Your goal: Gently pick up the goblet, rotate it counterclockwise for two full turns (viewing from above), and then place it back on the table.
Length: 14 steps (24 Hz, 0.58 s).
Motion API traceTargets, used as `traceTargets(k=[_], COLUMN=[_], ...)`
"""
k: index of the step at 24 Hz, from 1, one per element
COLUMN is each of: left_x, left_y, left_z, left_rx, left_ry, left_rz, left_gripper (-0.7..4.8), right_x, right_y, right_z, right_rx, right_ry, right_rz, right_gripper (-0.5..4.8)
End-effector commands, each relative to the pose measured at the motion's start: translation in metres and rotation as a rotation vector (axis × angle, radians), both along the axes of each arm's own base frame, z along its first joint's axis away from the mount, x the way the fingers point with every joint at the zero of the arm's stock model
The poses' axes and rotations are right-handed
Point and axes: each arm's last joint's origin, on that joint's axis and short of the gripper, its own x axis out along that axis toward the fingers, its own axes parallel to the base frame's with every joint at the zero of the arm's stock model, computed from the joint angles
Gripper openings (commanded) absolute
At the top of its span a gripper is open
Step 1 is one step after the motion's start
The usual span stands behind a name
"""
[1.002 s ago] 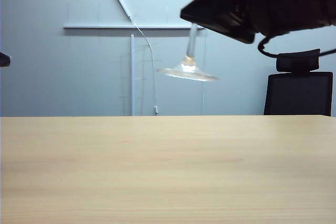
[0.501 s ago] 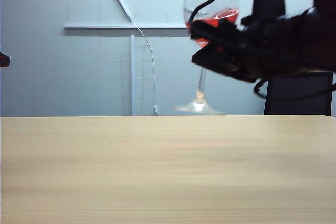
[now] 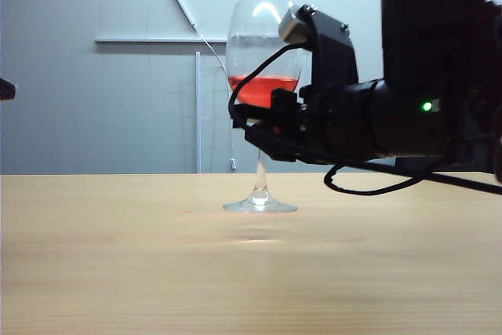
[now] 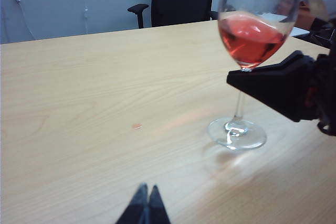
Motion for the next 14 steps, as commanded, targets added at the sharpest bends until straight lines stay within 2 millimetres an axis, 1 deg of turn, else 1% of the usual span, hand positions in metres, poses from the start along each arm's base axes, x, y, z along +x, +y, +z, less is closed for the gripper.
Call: traceTargets(k=[1, 5, 14], left_x=[0.0, 0.0, 0.0], left_y=[0.0, 0.0, 0.0], left_z=[0.002, 0.002, 0.002], left_rx=[-0.004, -0.004, -0.004], left_ry=[-0.009, -0.01, -0.009], left_rz=[-0.001, -0.002, -0.002], left_gripper=[-0.05, -0.05, -0.05], right_x=[0.004, 0.01, 0.011], right_y=[0.005, 0.009, 0.01], right_z=[0.009, 0.003, -0.009], right_rx=[0.042, -0.002, -0.031], right_ry=[-0.066, -0.082, -0.055], right_rz=[0.007, 0.009, 0.011], right_gripper=[-0.03, -0.04, -0.04])
